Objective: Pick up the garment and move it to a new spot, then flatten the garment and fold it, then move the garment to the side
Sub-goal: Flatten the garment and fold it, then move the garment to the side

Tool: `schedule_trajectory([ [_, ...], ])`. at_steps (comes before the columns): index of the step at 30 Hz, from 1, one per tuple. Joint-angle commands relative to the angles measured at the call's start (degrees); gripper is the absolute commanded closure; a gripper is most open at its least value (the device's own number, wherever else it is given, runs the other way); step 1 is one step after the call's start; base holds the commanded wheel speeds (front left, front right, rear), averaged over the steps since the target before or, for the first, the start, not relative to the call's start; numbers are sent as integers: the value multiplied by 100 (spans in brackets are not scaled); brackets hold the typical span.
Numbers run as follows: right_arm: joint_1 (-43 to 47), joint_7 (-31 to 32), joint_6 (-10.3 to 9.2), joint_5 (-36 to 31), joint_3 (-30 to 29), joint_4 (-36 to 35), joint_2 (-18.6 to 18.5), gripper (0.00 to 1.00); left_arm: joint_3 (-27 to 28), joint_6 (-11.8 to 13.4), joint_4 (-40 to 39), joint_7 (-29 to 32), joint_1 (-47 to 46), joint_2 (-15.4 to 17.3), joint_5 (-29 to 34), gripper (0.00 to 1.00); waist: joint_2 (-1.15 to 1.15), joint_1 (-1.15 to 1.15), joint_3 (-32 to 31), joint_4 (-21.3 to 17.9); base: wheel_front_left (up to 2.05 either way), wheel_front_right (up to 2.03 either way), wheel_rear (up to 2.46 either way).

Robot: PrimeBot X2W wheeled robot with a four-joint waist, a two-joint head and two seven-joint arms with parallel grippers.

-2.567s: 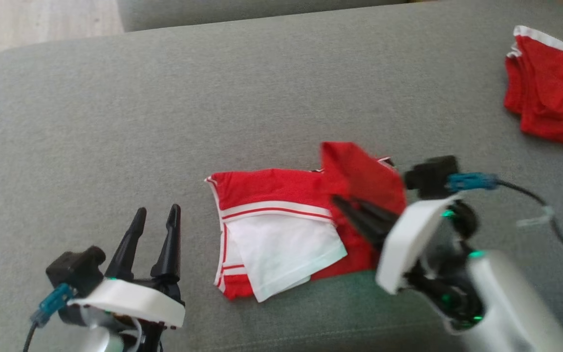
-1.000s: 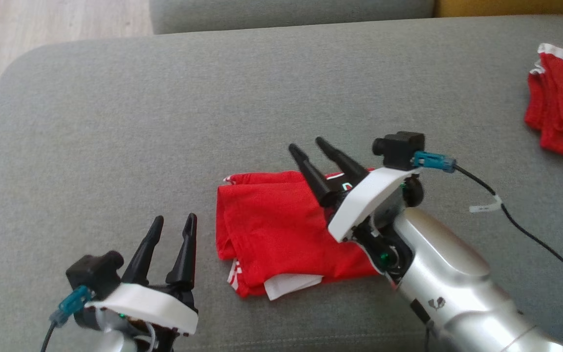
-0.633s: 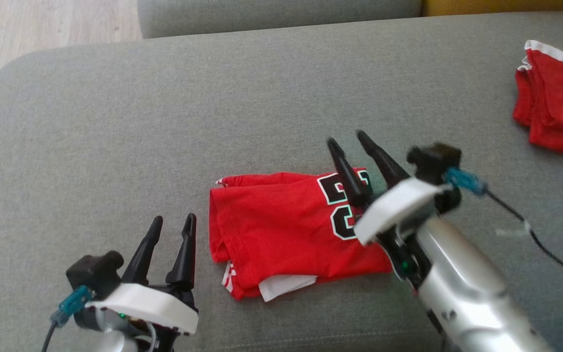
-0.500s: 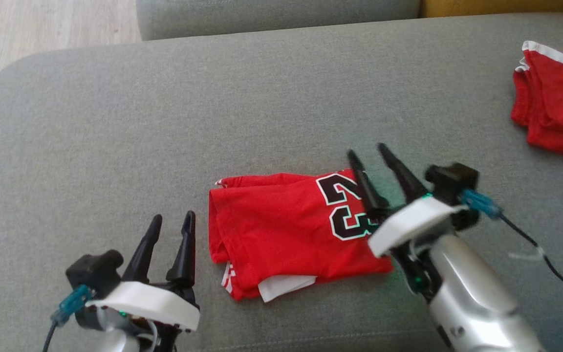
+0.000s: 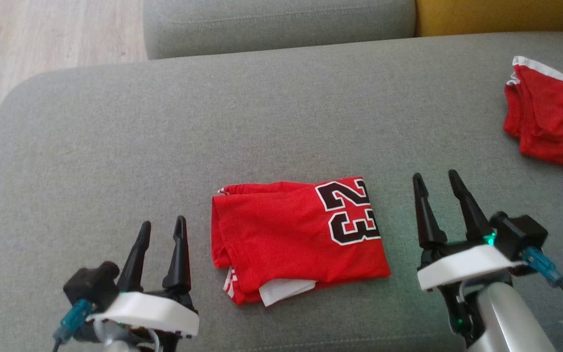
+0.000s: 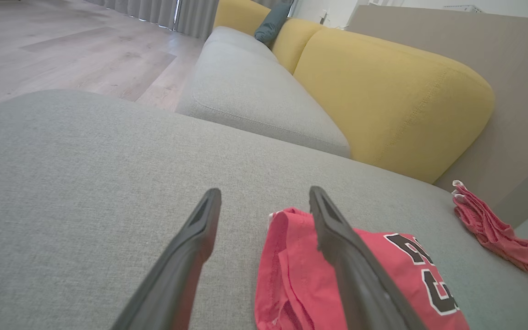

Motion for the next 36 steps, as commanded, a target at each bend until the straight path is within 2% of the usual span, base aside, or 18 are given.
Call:
schedule_trajectory([
  [1,-11,-88,37,-73,38,-300,55,0,285,-50,-177,-70,-101,-52,152,0,0,0,-59,15,0,0,0],
  [18,327,15,37,-186,-69,-591,56,0,684,-440,24,-71,81,-392,660,0,0,0,-155,69,0,0,0],
  [36,334,144,37,-367,-228,-540,56,0,891,-572,59,-71,141,-534,926,0,0,0,-170,64,0,0,0],
])
